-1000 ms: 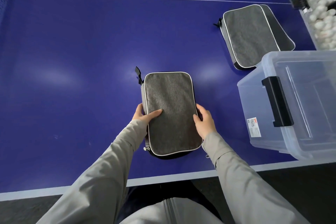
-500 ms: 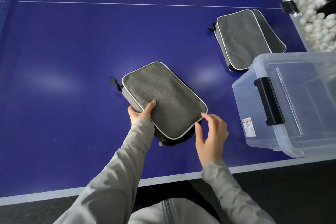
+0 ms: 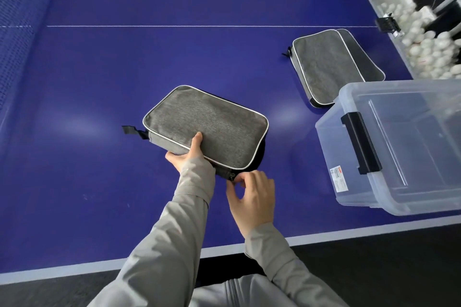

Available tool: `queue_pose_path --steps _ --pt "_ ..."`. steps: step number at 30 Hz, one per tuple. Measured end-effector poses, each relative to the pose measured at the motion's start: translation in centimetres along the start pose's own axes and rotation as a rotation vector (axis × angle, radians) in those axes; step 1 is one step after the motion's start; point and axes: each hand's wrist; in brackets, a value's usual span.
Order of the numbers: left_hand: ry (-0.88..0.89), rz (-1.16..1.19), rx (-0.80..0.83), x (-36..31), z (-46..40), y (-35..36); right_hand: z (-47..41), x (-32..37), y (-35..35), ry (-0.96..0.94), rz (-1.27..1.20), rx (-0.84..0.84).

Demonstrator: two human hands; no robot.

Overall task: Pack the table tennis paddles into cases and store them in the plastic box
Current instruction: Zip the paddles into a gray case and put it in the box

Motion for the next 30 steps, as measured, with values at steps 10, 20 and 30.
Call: queue_pose_path --steps 10,20,30 --pt "0.039 -0.019 0.024 -1.6 -0.2 -1.0 -0.3 -1.0 -1.4 -0.087 -0.134 -0.043" --pt "0.037 -0.141 0.186 -3.4 -1.0 -3.1 -4.0 -5.6 -3.4 0.180 -0.207 -0.090" --pt "0.071 -0.185 0.419 -4.9 -0.6 -4.7 -7.4 -7.8 -3.6 0.244 -0.389 0.113"
Point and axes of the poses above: each hand's wrist, its own z-axis away from the middle knuckle, its own y-axis out of the palm, x = y × z, and after that the axes turned 7 degrees about z, right-handed
